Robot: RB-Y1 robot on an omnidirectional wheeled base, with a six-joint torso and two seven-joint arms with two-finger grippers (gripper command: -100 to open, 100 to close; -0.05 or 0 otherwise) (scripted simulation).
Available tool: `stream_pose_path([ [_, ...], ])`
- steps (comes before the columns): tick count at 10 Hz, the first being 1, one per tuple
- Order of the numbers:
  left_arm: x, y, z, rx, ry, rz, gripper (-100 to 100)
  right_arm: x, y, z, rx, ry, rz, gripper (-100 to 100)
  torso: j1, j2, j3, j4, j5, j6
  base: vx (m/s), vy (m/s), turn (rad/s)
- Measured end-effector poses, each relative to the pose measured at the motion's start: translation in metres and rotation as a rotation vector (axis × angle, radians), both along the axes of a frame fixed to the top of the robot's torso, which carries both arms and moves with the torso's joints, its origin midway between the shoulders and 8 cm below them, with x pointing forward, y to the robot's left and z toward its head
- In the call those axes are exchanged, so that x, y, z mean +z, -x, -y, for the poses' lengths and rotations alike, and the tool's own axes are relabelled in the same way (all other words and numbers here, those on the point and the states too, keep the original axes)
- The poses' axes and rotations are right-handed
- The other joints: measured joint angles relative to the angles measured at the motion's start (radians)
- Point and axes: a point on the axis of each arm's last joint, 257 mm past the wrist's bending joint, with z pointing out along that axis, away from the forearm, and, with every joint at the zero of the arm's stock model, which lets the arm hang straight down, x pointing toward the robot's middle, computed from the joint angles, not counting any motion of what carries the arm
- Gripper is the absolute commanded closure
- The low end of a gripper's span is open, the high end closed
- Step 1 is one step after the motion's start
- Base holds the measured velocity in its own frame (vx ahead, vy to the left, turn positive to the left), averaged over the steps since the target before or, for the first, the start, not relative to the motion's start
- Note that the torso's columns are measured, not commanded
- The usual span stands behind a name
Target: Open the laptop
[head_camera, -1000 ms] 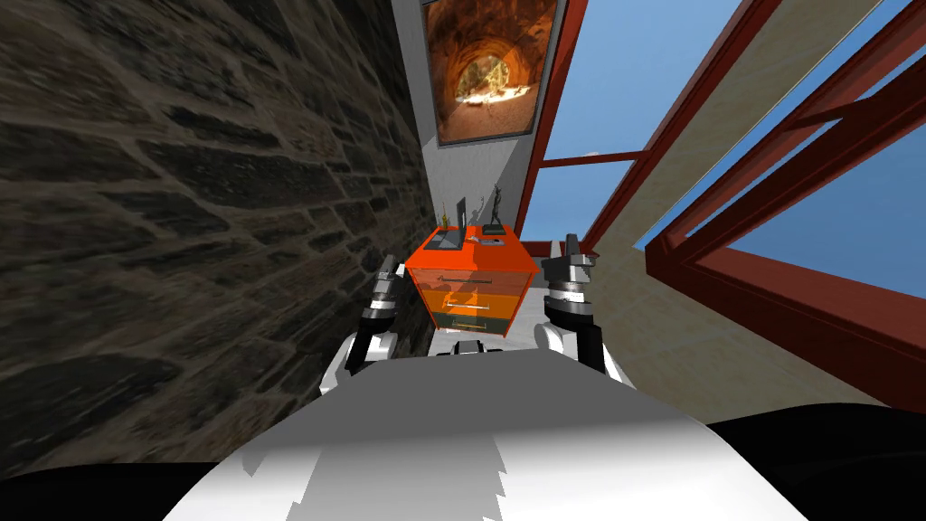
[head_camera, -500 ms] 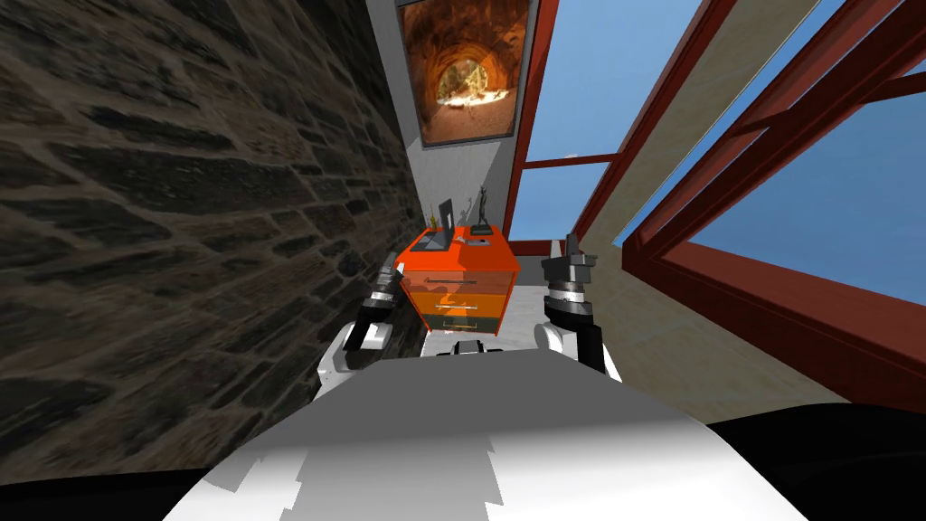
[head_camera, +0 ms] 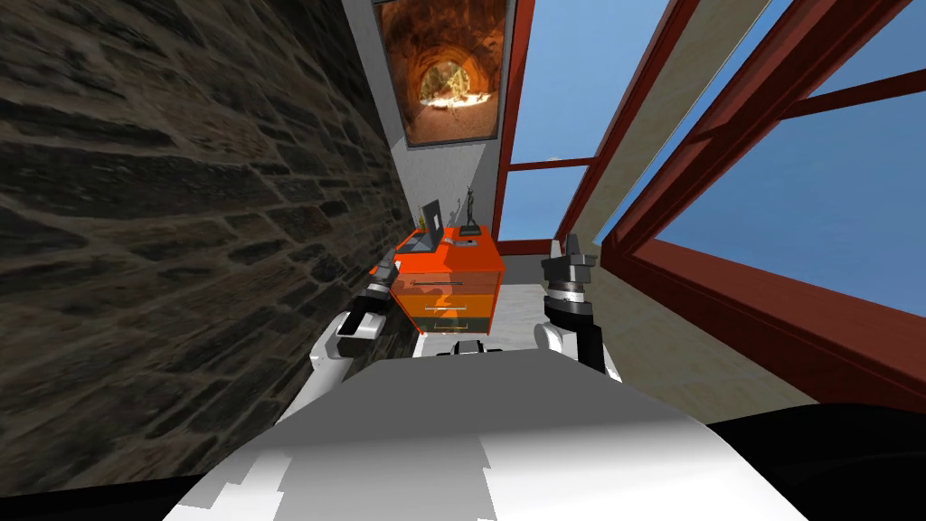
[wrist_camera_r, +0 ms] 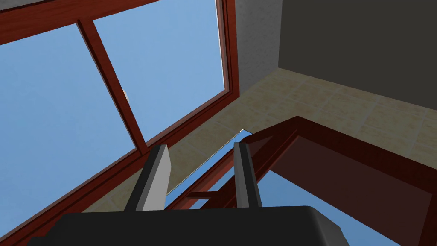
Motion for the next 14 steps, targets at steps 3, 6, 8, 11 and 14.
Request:
stream_pose_path([
  [3, -0.005, -0.024, -0.024, 0.043, -0.04, -0.062, -100, 0.0, 0.0, 0.0, 0.0, 0.0, 0.0, 0, 0.004, 0.001, 0.0, 0.0, 0.001, 0.0, -0.001, -0.123, -0.12],
  [6, -0.003, -0.044, -0.054, 0.096, -0.079, -0.114, -100, 0.0, 0.0, 0.0, 0.0, 0.0, 0.0, 0, 0.004, 0.0, 0.0, 0.0, 0.001, 0.0, 0.011, -0.125, -0.088],
  [8, 0.003, -0.062, -0.083, 0.15, -0.109, -0.155, -100, 0.0, 0.0, 0.0, 0.0, 0.0, 0.0, 0, 0.0, 0.001, 0.0, 0.0, 0.0, 0.0, 0.005, -0.146, -0.08],
  [11, 0.003, -0.074, -0.111, 0.207, -0.13, -0.2, -100, 0.0, 0.0, 0.0, 0.0, 0.0, 0.0, 0, 0.007, 0.0, 0.0, 0.0, 0.002, 0.0, 0.009, -0.076, -0.064],
  [14, 0.013, -0.083, -0.141, 0.268, -0.147, -0.234, -100, 0.0, 0.0, 0.0, 0.0, 0.0, 0.0, 0, 0.002, 0.0, 0.0, 0.0, 0.001, 0.0, 0.007, -0.087, -0.082],
])
